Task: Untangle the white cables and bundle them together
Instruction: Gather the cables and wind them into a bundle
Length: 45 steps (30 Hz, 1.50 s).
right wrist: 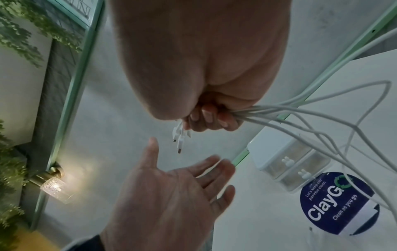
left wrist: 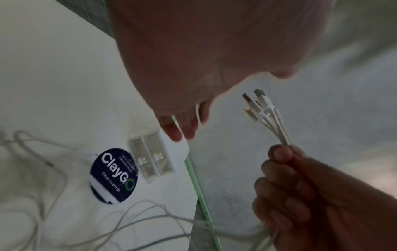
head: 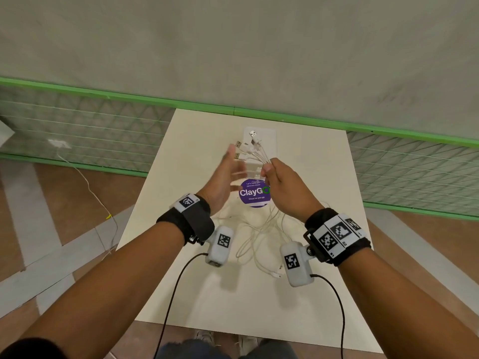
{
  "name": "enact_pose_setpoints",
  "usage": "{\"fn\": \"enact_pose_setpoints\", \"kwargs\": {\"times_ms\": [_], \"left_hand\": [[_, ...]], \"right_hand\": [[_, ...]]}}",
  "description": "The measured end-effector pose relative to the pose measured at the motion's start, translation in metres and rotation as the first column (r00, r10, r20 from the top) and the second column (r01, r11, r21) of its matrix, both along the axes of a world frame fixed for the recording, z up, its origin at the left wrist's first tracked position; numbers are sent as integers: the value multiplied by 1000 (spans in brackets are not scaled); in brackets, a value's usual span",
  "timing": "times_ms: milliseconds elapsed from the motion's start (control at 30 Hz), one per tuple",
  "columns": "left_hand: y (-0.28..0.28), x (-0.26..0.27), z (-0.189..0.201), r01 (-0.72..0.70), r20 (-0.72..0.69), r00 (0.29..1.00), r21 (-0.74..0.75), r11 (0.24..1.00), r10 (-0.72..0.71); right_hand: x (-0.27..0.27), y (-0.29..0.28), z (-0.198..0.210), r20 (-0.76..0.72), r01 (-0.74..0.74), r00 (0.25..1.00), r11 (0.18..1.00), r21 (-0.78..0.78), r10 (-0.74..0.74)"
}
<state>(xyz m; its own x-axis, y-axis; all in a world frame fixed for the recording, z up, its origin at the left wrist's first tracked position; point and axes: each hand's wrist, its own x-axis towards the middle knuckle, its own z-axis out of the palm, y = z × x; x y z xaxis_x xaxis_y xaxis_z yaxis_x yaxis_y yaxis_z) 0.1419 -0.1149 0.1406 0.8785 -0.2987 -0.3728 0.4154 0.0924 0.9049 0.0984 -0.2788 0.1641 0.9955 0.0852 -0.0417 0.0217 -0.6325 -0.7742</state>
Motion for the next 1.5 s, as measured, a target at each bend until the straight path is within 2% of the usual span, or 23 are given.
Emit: {"fn": "enact_pose_setpoints", "kwargs": {"times_ms": [67,133,233,300,433,533,667,733,800,967,1133,1200,1333,1400,1500], "left_hand": [[-6,-8,-1,169,-4,986,-33,985,-169],[-15,-12,0,202,23,979,-78,976,-201],[-26,-7,8,114,121,987,-38,993,-109],[-31,-5,16,67,155,986,-87,994,-53],[-35,-4,30,-65,68,994,-270,961,87],[-27,2,34,-236,-99,972,-429,872,214],[-13,15,33,-471,-312,882,-563,680,353],[1,32,37,-560,-355,828,-537,630,434],[19,52,43,-601,-338,799,-487,633,498],[45,75,49,-648,-274,756,-440,622,594],[79,100,48,-733,-257,674,-344,586,693],[88,106,43,-755,-251,650,-322,571,717],[97,115,36,-790,-242,607,-286,542,757],[107,122,41,-800,-214,594,-260,541,776],[131,133,52,-828,-186,548,-260,497,816]], "right_hand": [[2,2,-2,6,-25,1000,999,-26,25],[3,6,-6,-13,-74,997,997,-29,74],[5,12,-11,-9,-119,993,993,22,119],[8,14,-9,12,-115,993,993,22,115],[13,14,-2,84,-124,988,992,-33,127],[9,10,-6,98,-172,978,977,-129,185],[1,3,-10,54,-222,968,938,-265,244],[-6,-8,-15,30,-235,967,929,-287,253],[-12,-24,-20,28,-230,969,933,-276,247],[-18,-51,-19,-116,-158,981,987,13,159],[-43,-93,-44,-240,-48,969,999,18,51],[-53,-104,-61,-250,-35,968,999,-41,24],[-63,-114,-92,-177,-80,983,965,-251,36],[-68,-122,-100,-158,-78,987,950,-303,31],[-84,-146,-110,-171,-57,985,900,-433,-20]]}}
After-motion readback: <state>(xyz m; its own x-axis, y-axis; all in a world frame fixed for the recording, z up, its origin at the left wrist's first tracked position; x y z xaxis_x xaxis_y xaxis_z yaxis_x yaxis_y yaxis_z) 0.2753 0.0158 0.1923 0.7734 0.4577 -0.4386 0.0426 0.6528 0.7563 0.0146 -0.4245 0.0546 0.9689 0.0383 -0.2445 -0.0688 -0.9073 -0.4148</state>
